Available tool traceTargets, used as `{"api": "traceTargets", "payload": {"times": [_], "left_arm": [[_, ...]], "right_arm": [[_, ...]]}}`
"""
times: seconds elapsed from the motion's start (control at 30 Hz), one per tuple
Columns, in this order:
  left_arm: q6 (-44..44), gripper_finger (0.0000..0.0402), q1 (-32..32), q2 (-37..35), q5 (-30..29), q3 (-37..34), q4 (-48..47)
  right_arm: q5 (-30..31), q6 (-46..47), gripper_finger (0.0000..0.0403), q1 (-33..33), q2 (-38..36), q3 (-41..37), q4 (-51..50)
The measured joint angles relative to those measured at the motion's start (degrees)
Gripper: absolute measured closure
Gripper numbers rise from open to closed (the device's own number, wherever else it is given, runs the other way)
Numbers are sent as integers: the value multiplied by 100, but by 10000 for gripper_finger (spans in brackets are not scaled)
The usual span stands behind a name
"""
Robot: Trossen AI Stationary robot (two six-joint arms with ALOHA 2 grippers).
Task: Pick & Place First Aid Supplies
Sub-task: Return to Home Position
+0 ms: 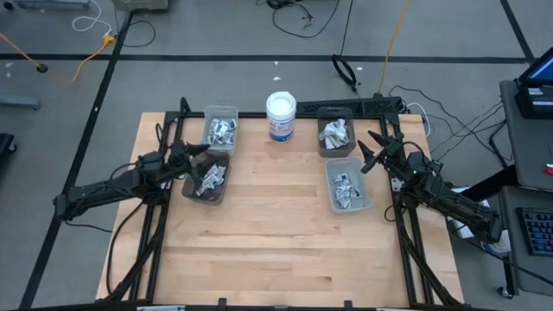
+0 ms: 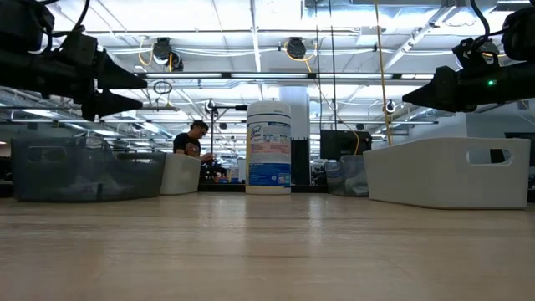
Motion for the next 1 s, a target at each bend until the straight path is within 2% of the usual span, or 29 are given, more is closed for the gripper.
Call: {"api": "traceTargets", "payload": {"times": [0.23,0.8,1.0], "left_arm": [[141,48,0,-731,4,-168,-112],[999,48,7,-706,-39,-173,-148],[839,48,7,-691,-40,-173,-126]], "right_arm": [[0,2,165,2,0,0,0],[-2,0,165,2,-2,0,0],[-1,0,165,0,0,-2,0]]}}
